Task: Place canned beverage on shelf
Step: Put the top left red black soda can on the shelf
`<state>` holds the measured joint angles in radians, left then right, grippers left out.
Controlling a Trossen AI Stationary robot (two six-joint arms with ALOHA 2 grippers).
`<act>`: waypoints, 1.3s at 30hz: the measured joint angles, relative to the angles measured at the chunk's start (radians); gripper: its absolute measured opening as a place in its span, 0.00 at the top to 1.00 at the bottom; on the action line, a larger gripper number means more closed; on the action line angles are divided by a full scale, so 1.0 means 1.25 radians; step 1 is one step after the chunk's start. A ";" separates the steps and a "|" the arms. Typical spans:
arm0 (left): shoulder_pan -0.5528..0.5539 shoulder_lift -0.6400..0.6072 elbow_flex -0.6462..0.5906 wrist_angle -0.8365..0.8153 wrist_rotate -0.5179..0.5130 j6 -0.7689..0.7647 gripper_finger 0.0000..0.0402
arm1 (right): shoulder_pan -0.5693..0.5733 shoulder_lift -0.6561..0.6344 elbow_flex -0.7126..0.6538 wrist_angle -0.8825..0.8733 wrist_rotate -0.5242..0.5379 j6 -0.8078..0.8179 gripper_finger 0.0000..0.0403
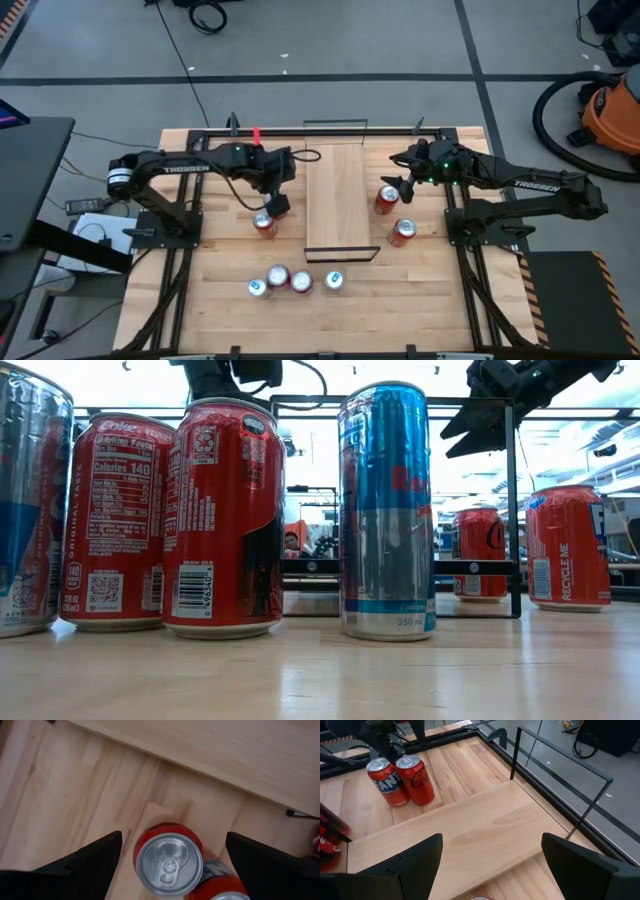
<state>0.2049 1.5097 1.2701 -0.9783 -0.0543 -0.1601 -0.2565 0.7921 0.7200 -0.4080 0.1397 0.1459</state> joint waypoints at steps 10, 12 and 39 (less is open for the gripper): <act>0.000 0.087 -0.001 -0.023 -0.002 0.020 0.08 | 0.000 0.000 0.000 0.002 -0.001 0.000 0.13; 0.000 0.099 -0.001 -0.036 -0.002 0.020 0.08 | 0.001 0.000 0.000 0.002 -0.001 0.004 0.13; 0.072 0.129 0.068 -0.093 0.081 -0.185 0.23 | 0.002 0.000 0.000 0.013 -0.003 0.015 0.13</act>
<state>0.2955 1.6711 1.3547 -1.0947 0.0467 -0.3916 -0.2546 0.7918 0.7204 -0.3911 0.1356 0.1642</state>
